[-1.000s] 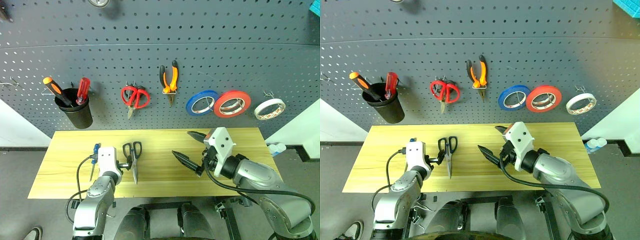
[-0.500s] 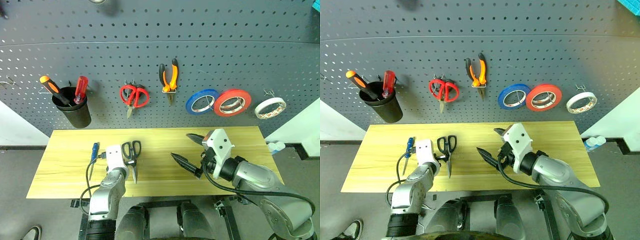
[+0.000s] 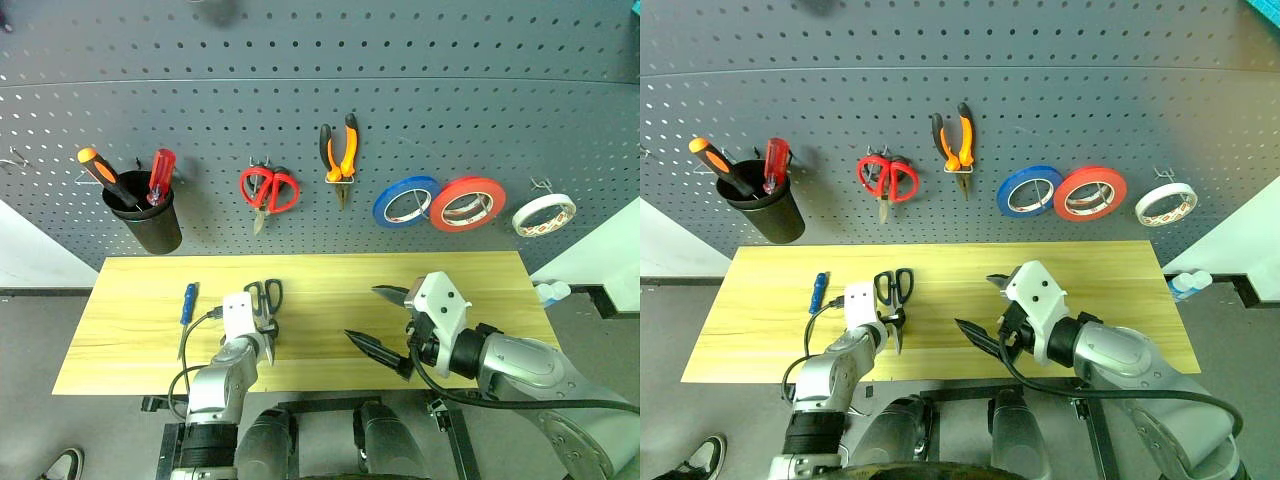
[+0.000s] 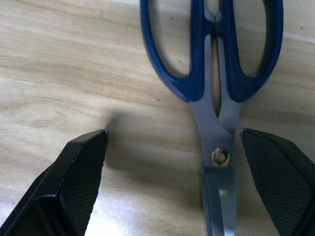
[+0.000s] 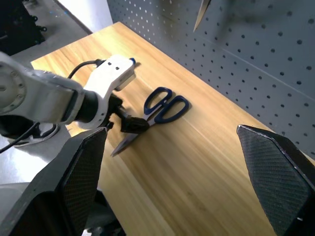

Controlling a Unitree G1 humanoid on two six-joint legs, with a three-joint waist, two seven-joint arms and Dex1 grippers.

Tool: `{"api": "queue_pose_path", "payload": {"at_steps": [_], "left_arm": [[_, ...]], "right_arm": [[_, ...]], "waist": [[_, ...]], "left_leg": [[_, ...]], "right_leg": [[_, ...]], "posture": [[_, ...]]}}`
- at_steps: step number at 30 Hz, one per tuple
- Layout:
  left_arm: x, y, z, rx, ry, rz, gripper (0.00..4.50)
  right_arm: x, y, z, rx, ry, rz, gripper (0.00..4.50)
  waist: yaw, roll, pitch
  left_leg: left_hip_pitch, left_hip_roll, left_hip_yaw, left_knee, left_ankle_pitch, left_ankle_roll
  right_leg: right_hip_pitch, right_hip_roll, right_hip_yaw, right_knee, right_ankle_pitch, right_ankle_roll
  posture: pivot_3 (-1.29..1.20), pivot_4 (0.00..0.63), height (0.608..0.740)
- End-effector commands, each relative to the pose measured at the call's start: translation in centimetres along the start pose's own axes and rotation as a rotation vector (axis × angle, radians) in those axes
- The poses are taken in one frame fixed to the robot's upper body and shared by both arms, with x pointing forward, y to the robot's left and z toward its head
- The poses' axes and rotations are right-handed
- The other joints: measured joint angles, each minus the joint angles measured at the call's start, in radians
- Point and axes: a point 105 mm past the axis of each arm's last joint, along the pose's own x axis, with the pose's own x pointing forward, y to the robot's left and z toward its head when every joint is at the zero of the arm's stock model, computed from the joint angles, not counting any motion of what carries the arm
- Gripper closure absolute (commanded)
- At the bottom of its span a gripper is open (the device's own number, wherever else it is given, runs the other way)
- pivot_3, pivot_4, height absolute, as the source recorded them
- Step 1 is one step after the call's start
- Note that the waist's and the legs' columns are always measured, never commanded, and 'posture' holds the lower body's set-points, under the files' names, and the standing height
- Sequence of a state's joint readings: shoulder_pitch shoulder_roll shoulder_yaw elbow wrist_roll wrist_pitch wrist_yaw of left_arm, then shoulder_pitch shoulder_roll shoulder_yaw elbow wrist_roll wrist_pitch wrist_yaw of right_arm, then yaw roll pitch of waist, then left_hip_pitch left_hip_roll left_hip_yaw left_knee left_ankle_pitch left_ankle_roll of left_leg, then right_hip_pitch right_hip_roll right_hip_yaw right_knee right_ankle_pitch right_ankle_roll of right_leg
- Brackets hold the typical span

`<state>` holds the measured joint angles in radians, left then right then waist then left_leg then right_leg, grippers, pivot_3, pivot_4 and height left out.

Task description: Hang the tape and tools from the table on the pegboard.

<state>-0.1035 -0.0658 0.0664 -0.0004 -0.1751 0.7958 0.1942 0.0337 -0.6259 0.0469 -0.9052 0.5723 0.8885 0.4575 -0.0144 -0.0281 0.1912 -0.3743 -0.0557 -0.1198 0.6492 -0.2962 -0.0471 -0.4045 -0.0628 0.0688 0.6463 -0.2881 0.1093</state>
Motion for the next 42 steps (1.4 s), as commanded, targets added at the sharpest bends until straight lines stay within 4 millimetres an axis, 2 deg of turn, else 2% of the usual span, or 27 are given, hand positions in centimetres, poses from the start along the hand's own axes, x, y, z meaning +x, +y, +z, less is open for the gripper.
{"api": "queue_pose_path", "payload": {"at_steps": [1, 7, 14, 21, 36, 39, 42], "left_arm": [[0.0, -3.0, 0.5, -0.010, 0.004, -0.052, 0.00], [0.4, -3.5, 0.7, 0.005, 0.025, -0.038, 0.00], [0.5, -2.9, -0.4, 0.052, 0.088, 0.024, 0.00], [0.6, -3.5, -1.1, 0.073, 0.129, 0.029, 0.00], [0.4, -3.7, -3.0, -0.013, 0.231, 0.019, 0.00], [0.3, -3.7, -3.5, -0.023, 0.255, 0.022, 0.62], [0.2, -3.7, -3.8, -0.022, 0.267, 0.025, 1.59]], "right_arm": [[-0.2, 0.7, 1.0, -0.036, -0.034, 0.012, 0.07], [0.0, 0.9, 0.9, -0.030, -0.037, 0.009, 0.07], [0.1, 0.9, 1.0, -0.033, -0.044, -0.001, 0.07], [0.2, 1.0, 1.1, -0.030, -0.049, -0.013, 0.07], [0.0, 0.8, 1.1, -0.030, -0.050, -0.034, 0.07], [0.1, 0.7, 1.2, -0.032, -0.051, -0.035, 0.00], [0.1, 0.6, 1.2, -0.035, -0.053, -0.037, 0.00]], "waist": [[0.000, 0.000, 0.000], [0.000, 0.000, 0.001], [0.000, 0.000, 0.001], [0.000, 0.000, 0.001], [-0.001, 0.000, 0.001], [-0.002, 0.000, 0.001], [-0.002, 0.000, 0.001]], "left_leg": [[0.000, 0.000, 0.000, 0.000, 0.000, 0.000], [0.000, 0.000, 0.000, 0.000, 0.000, 0.000], [0.000, 0.000, 0.000, 0.000, 0.000, 0.000], [0.000, 0.000, 0.000, 0.000, 0.000, 0.000], [0.000, 0.000, 0.000, 0.000, 0.000, 0.000], [0.000, 0.000, 0.000, 0.000, 0.000, 0.000], [0.001, 0.000, 0.000, 0.000, 0.000, 0.000]], "right_leg": [[0.000, 0.000, 0.000, 0.000, 0.000, 0.000], [0.000, 0.000, 0.000, 0.000, 0.000, 0.000], [0.000, 0.000, 0.000, 0.000, 0.000, 0.000], [0.000, 0.000, 0.000, 0.000, 0.000, 0.000], [0.000, 0.000, 0.000, 0.000, 0.000, 0.001], [0.000, 0.000, 0.000, 0.000, 0.000, 0.001], [0.001, 0.000, 0.000, 0.000, 0.000, 0.001]], "posture": [[-0.08, 0.204, 0.724], [-0.08, 0.203, 0.724], [-0.08, 0.202, 0.724], [-0.09, 0.206, 0.724], [-0.09, 0.214, 0.724], [-0.09, 0.214, 0.724], [-0.09, 0.215, 0.724]]}}
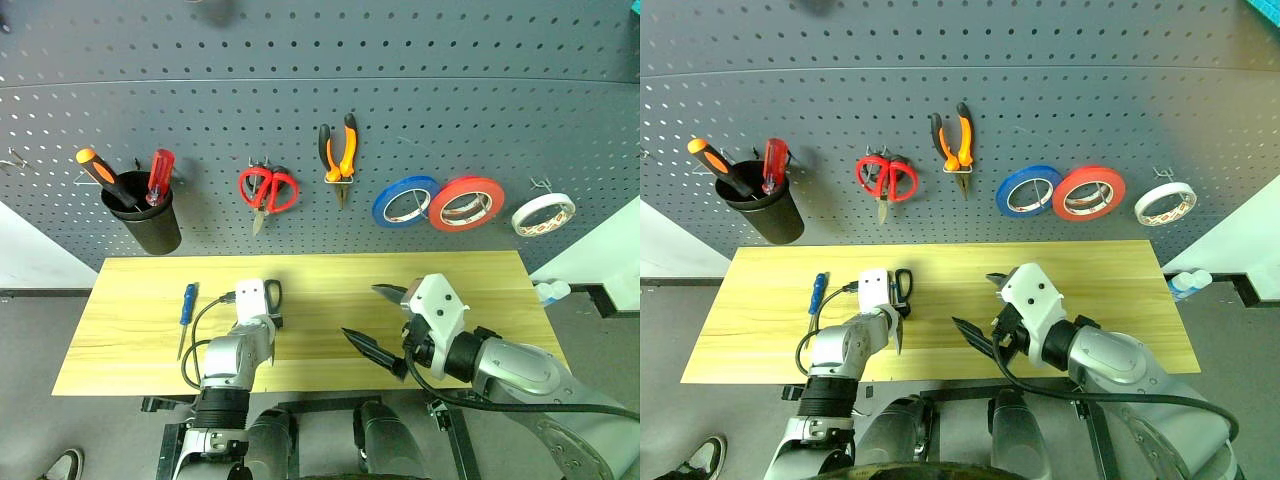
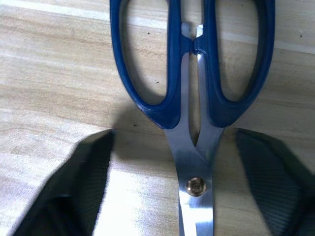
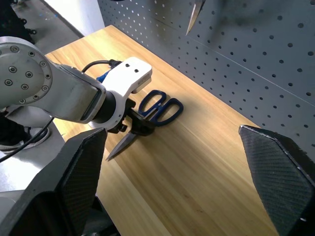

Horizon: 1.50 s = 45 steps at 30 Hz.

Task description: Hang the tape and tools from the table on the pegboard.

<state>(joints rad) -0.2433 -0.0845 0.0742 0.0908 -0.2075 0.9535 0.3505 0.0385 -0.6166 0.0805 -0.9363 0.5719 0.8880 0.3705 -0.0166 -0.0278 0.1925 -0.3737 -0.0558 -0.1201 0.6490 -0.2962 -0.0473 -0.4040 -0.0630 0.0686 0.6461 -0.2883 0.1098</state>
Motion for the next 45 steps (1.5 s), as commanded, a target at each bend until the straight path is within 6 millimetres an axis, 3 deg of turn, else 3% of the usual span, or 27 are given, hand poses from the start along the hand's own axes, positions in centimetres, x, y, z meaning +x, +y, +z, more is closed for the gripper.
{"api": "queue_pose_path", "payload": {"at_steps": [1, 6, 10, 23, 45], "left_arm": [[-0.3, -2.8, -4.4, -0.047, 0.154, -0.062, 1.93], [-0.4, -2.9, -4.7, -0.049, 0.174, -0.066, 3.51], [-0.3, -3.0, -4.8, -0.052, 0.179, -0.071, 3.72], [-0.2, -3.4, -4.4, -0.067, 0.167, -0.106, 3.85], [-1.2, -4.3, -1.8, -0.018, 0.038, -0.178, 3.86]], "right_arm": [[-0.1, 0.3, 1.0, -0.029, -0.040, 0.007, 0.00], [0.0, 0.2, 1.2, -0.033, -0.046, 0.004, 0.00], [0.0, 0.1, 1.2, -0.035, -0.047, 0.000, 0.00], [0.2, -0.3, 1.1, -0.039, -0.045, -0.012, 0.00], [0.0, -0.7, 1.0, -0.055, -0.038, -0.022, 0.00]], "waist": [[0.000, 0.000, 0.000], [0.000, 0.000, 0.000], [0.000, 0.000, 0.000], [0.001, 0.002, 0.000], [0.002, 0.003, 0.001]], "left_leg": [[0.000, 0.000, 0.000, 0.000, 0.000, 0.000], [0.000, 0.000, 0.000, 0.000, 0.000, 0.000], [0.000, 0.000, 0.000, 0.000, 0.000, 0.000], [0.000, 0.000, 0.000, 0.000, 0.000, 0.000], [-0.001, 0.000, -0.001, -0.001, 0.000, 0.000]], "right_leg": [[0.000, 0.000, 0.000, 0.000, 0.000, 0.000], [0.000, 0.000, 0.000, 0.000, 0.000, 0.000], [0.000, 0.000, 0.000, 0.000, 0.000, 0.000], [0.001, 0.000, 0.000, 0.000, 0.000, 0.000], [0.000, -0.001, -0.001, -0.002, 0.000, 0.001]], "posture": [[-0.09, 0.214, 0.724], [-0.09, 0.215, 0.724], [-0.09, 0.216, 0.724], [-0.09, 0.210, 0.724], [-0.09, 0.186, 0.724]]}}
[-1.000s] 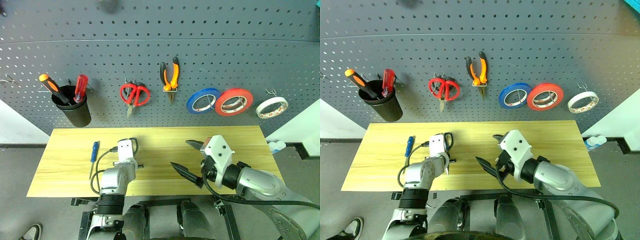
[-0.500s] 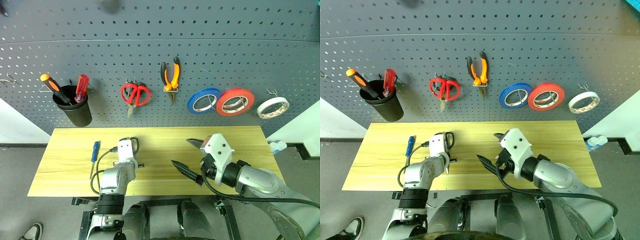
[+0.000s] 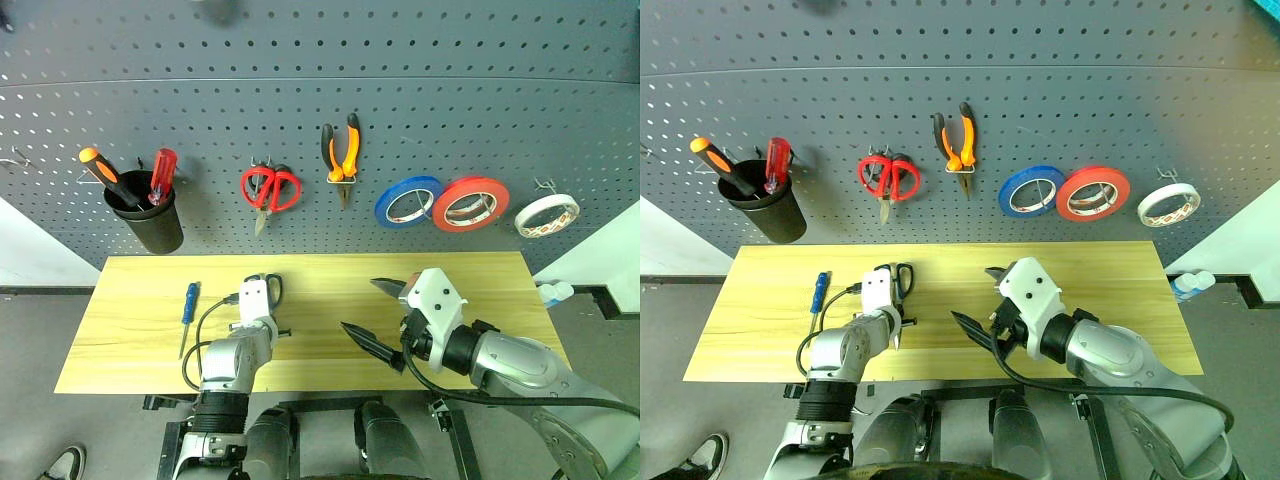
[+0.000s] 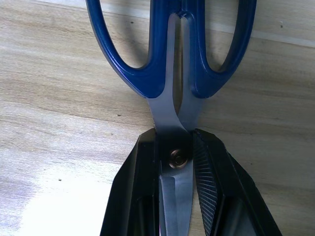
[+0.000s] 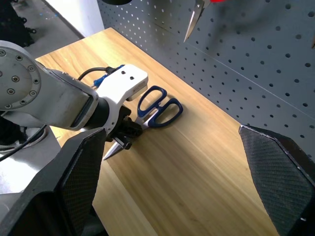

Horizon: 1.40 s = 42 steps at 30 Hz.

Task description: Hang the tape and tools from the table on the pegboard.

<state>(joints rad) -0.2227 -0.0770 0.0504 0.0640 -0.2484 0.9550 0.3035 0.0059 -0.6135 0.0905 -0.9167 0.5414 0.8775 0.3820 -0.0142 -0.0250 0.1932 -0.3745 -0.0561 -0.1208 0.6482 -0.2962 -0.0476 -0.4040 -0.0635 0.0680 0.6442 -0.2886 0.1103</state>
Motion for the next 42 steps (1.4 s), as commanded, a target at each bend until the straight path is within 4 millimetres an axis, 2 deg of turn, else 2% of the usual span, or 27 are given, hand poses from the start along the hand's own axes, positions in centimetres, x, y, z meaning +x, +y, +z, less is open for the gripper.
{"api": "queue_pose_path", "payload": {"at_steps": [1, 12, 21, 29, 42], "left_arm": [[-0.6, -3.5, -1.4, -0.007, 0.029, -0.100, 3.86], [-1.3, -4.9, 2.9, -0.034, -0.057, -0.155, 3.87], [-2.3, -5.8, 3.5, -0.032, -0.054, -0.213, 3.87], [-2.9, -4.7, 4.8, 0.092, -0.097, -0.254, 3.87], [-3.6, -2.3, 3.8, 0.302, -0.147, -0.268, 3.87]], "right_arm": [[-0.3, -0.2, 0.6, -0.026, -0.027, -0.014, 0.00], [-0.3, -0.4, 0.4, -0.028, -0.022, -0.015, 0.00], [-0.2, -0.5, 0.3, -0.032, -0.021, -0.019, 0.00], [-0.2, -0.7, 0.3, -0.034, -0.019, -0.025, 0.00], [-0.2, -1.1, 0.1, -0.040, -0.018, -0.042, 0.00]], "waist": [[0.000, 0.000, 0.000], [0.000, -0.001, 0.001], [0.000, -0.001, 0.001], [-0.002, -0.001, 0.001], [0.000, -0.001, 0.001]], "left_leg": [[0.000, 0.000, 0.000, 0.000, 0.000, 0.000], [-0.002, 0.000, 0.000, 0.000, 0.000, 0.000], [-0.003, 0.000, 0.000, 0.000, 0.001, -0.002], [-0.003, 0.000, 0.000, 0.000, 0.001, -0.002], [-0.003, 0.000, 0.000, 0.000, 0.001, -0.002]], "right_leg": [[0.000, 0.000, 0.000, 0.000, 0.000, 0.000], [-0.002, 0.000, 0.000, 0.000, 0.000, 0.000], [-0.002, 0.000, 0.000, -0.001, 0.000, 0.001], [-0.002, 0.000, 0.000, -0.001, 0.000, 0.001], [-0.003, 0.000, 0.000, 0.000, 0.000, 0.000]], "posture": [[-0.09, 0.186, 0.724], [-0.09, 0.181, 0.724], [-0.09, 0.175, 0.724], [-0.08, 0.174, 0.724], [-0.08, 0.161, 0.724]]}}
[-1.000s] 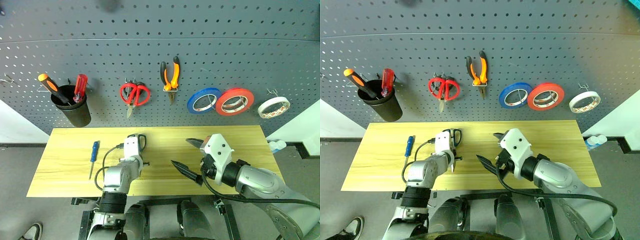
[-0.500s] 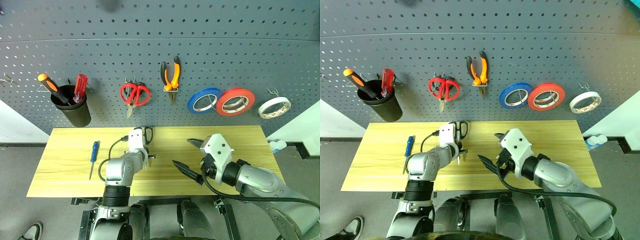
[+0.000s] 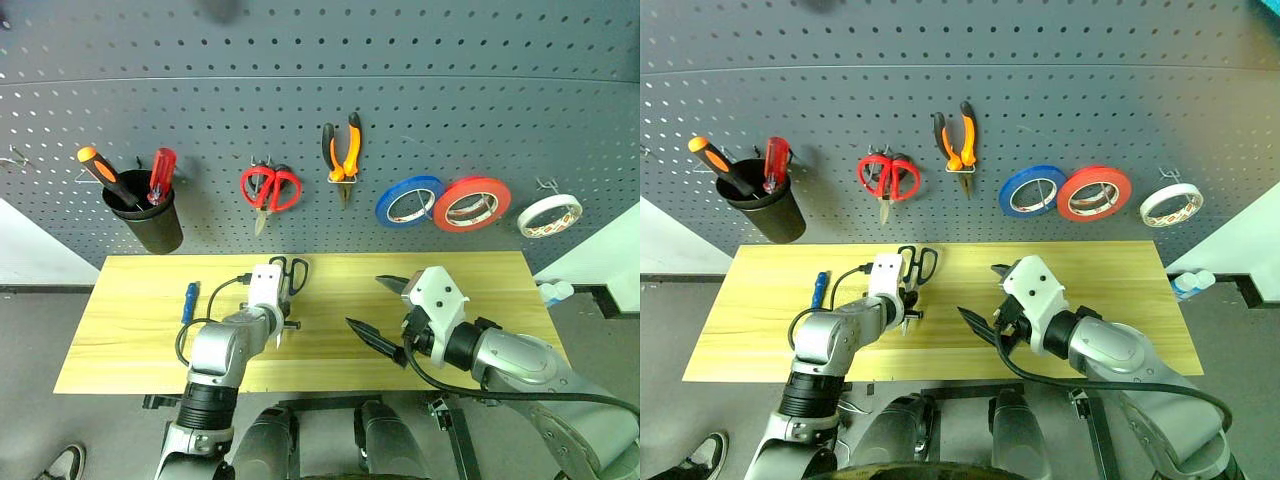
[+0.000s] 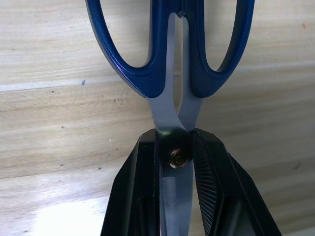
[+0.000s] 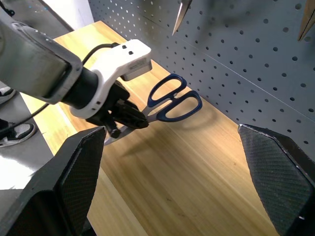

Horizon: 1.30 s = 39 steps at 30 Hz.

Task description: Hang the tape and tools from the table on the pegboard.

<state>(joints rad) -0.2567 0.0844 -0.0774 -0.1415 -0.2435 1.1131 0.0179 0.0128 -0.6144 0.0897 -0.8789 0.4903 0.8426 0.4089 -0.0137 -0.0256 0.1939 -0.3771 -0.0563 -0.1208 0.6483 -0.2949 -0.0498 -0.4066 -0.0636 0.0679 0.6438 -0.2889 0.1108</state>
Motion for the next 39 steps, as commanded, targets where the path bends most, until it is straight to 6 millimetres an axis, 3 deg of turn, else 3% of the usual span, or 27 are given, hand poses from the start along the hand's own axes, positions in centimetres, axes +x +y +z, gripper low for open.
{"api": "queue_pose_path", "payload": {"at_steps": [1, 14, 24, 33, 39], "left_arm": [[-0.7, -0.1, 0.8, 0.086, -0.073, -0.016, 3.87], [-2.0, -0.5, 1.2, 0.482, -0.275, -0.046, 3.88], [-3.0, -1.7, 0.9, 0.632, -0.433, -0.126, 3.88], [-3.3, -0.6, 0.2, 0.711, -0.554, -0.107, 3.88], [-3.9, -0.9, 1.3, 0.761, -0.670, -0.108, 3.88]], "right_arm": [[-0.2, -0.4, 0.6, -0.026, -0.030, -0.019, 0.00], [0.0, -0.9, 0.6, -0.034, -0.036, -0.030, 0.00], [-0.2, -1.6, 0.7, -0.045, -0.044, -0.049, 0.00], [-2.5, -2.7, 2.1, -0.068, -0.107, -0.052, 0.00], [-4.7, -3.0, 3.0, -0.084, -0.167, -0.044, 0.00]], "waist": [[-0.002, 0.000, 0.000], [0.000, 0.001, -0.001], [0.001, 0.002, -0.001], [0.002, 0.003, -0.002], [0.003, 0.004, -0.003]], "left_leg": [[0.000, 0.000, 0.000, 0.000, 0.000, 0.000], [0.000, 0.000, 0.000, 0.000, 0.000, 0.001], [0.000, 0.000, 0.000, 0.000, -0.001, 0.002], [0.001, 0.000, 0.001, 0.001, -0.001, 0.002], [0.001, 0.000, 0.001, 0.002, -0.001, 0.002]], "right_leg": [[0.000, 0.000, 0.000, 0.000, 0.000, 0.000], [0.000, -0.001, 0.000, 0.001, 0.000, 0.000], [0.000, -0.001, 0.001, 0.002, 0.000, 0.000], [0.000, -0.001, 0.001, 0.003, 0.000, 0.000], [0.001, -0.001, 0.001, 0.003, 0.000, 0.000]], "posture": [[-0.08, 0.160, 0.724], [-0.06, 0.144, 0.724], [-0.06, 0.147, 0.724], [-0.05, 0.135, 0.724], [-0.05, 0.131, 0.724]]}}
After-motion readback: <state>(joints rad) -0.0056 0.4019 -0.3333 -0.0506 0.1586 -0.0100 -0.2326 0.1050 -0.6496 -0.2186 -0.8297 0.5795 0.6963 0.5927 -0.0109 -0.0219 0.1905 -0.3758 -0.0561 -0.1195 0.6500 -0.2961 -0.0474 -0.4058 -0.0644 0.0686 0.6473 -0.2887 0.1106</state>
